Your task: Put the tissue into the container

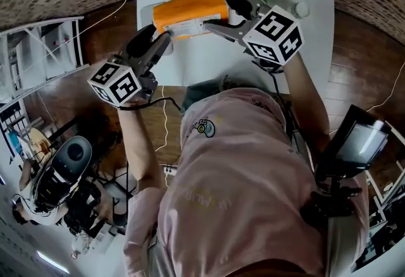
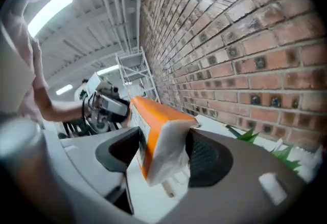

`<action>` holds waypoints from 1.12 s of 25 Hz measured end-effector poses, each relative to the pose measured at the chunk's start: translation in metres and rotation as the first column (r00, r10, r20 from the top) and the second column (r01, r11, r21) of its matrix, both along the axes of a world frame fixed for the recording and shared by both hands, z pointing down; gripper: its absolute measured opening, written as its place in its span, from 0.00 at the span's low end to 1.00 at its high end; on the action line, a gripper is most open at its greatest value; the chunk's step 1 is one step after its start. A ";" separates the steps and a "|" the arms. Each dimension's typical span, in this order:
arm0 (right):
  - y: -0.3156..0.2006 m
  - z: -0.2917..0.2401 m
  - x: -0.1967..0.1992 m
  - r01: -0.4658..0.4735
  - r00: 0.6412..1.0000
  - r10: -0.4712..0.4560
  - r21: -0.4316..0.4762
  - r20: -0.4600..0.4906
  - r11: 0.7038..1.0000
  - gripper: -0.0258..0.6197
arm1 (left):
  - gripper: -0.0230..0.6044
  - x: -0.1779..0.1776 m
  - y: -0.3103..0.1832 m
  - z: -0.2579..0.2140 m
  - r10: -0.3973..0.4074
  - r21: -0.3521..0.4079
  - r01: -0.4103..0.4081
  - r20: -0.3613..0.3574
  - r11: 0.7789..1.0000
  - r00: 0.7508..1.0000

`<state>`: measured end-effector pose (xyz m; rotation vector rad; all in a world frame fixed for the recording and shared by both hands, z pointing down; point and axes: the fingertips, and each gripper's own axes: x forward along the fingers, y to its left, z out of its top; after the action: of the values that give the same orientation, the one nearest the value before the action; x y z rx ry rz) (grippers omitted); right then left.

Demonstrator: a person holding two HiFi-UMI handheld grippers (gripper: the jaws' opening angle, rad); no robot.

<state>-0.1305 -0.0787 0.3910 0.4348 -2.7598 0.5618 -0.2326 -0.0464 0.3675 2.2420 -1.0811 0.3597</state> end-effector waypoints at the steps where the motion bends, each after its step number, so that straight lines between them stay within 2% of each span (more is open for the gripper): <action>1: -0.002 0.021 -0.002 -0.002 0.997 0.005 0.037 -0.077 0.999 0.48 | 0.47 -0.016 0.000 0.020 -0.032 -0.032 0.034 0.045 0.999 0.998; 2: 0.001 0.046 -0.002 0.009 0.987 -0.001 0.051 -0.159 0.999 0.51 | 0.60 -0.033 0.003 0.040 -0.070 -0.066 0.076 0.092 0.995 0.993; 4: 0.016 0.096 0.003 0.034 0.959 -0.029 0.015 -0.282 0.999 0.51 | 0.61 -0.065 0.018 0.070 -0.151 -0.122 0.169 0.145 0.978 0.978; 5: 0.024 0.114 0.008 0.029 0.951 -0.031 -0.010 -0.307 1.000 0.51 | 0.59 -0.078 0.026 0.079 -0.196 -0.137 0.214 0.137 0.967 0.971; 8: 0.039 0.133 0.021 -0.047 0.964 0.030 -0.061 -0.266 0.997 0.51 | 0.49 -0.103 0.046 0.088 -0.324 -0.144 0.329 0.057 0.933 0.944; 10: 0.044 0.130 0.029 -0.093 0.973 0.075 -0.071 -0.219 0.993 0.51 | 0.45 -0.108 0.060 0.092 -0.370 -0.141 0.370 0.025 0.918 0.929; 12: 0.035 0.115 0.042 -0.144 0.970 0.141 0.002 -0.196 0.990 0.51 | 0.44 -0.107 0.071 0.097 -0.388 -0.147 0.387 0.021 0.910 0.921; 13: 0.022 0.103 0.056 -0.196 0.960 0.207 0.077 -0.190 0.978 0.46 | 0.44 -0.107 0.076 0.100 -0.395 -0.149 0.394 0.028 0.907 0.918; 14: 0.004 0.091 0.077 -0.274 0.936 0.301 0.161 -0.183 0.948 0.38 | 0.44 -0.108 0.081 0.102 -0.403 -0.149 0.403 0.037 0.903 0.915; 15: -0.016 0.082 0.101 -0.373 0.895 0.414 0.232 -0.167 0.899 0.29 | 0.43 -0.109 0.087 0.105 -0.412 -0.147 0.414 0.045 0.898 0.910; 16: -0.034 0.077 0.121 -0.474 0.842 0.520 0.265 -0.143 0.840 0.16 | 0.43 -0.110 0.092 0.108 -0.423 -0.149 0.425 0.050 0.893 0.905; 17: -0.047 0.079 0.128 -0.550 0.796 0.591 0.255 -0.128 0.796 0.04 | 0.42 -0.111 0.098 0.111 -0.433 -0.157 0.435 0.051 0.887 0.900; 18: -0.049 0.090 0.118 -0.570 0.786 0.603 0.217 -0.136 0.792 0.04 | 0.41 -0.112 0.105 0.115 -0.439 -0.170 0.441 0.051 0.881 0.897; 19: -0.041 0.106 0.087 -0.516 0.824 0.542 0.178 -0.165 0.838 0.04 | 0.41 -0.112 0.112 0.119 -0.441 -0.184 0.443 0.051 0.878 0.896; 20: -0.025 0.119 0.043 -0.393 0.887 0.420 0.161 -0.194 0.905 0.04 | 0.41 -0.111 0.118 0.122 -0.438 -0.195 0.440 0.053 0.877 0.897; 21: -0.008 0.124 0.001 -0.256 0.937 0.288 0.172 -0.198 0.951 0.04 | 0.41 -0.109 0.122 0.124 -0.433 -0.198 0.435 0.058 0.878 0.900; 22: 0.002 0.117 -0.027 -0.180 0.964 0.213 0.201 -0.157 0.963 0.04 | 0.41 -0.106 0.124 0.123 -0.429 -0.193 0.433 0.065 0.880 0.901; 23: 0.002 0.104 -0.033 -0.196 0.974 0.216 0.216 -0.074 0.957 0.04 | 0.41 -0.103 0.126 0.122 -0.426 -0.181 0.432 0.074 0.883 0.902; 24: -0.004 0.090 -0.022 -0.269 0.962 0.271 0.195 0.020 0.943 0.04 | 0.41 -0.101 0.128 0.121 -0.422 -0.169 0.430 0.082 0.887 0.903; 25: -0.013 0.082 -0.001 -0.350 0.936 0.341 0.148 0.087 0.925 0.04 | 0.41 -0.098 0.131 0.121 -0.417 -0.162 0.426 0.088 0.890 0.905; 26: -0.020 0.079 0.021 -0.409 0.911 0.399 0.104 0.104 0.906 0.04 | 0.40 -0.096 0.134 0.123 -0.414 -0.166 0.424 0.090 0.891 0.906; 28: -0.021 0.093 0.059 -0.456 0.889 0.457 0.090 0.008 0.885 0.04 | 0.39 -0.093 0.142 0.130 -0.416 -0.190 0.425 0.088 0.885 0.905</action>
<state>-0.0715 -0.0999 0.4840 1.1254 -2.6754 0.5321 -0.3258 0.0955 0.4972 1.7644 -1.4463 0.3186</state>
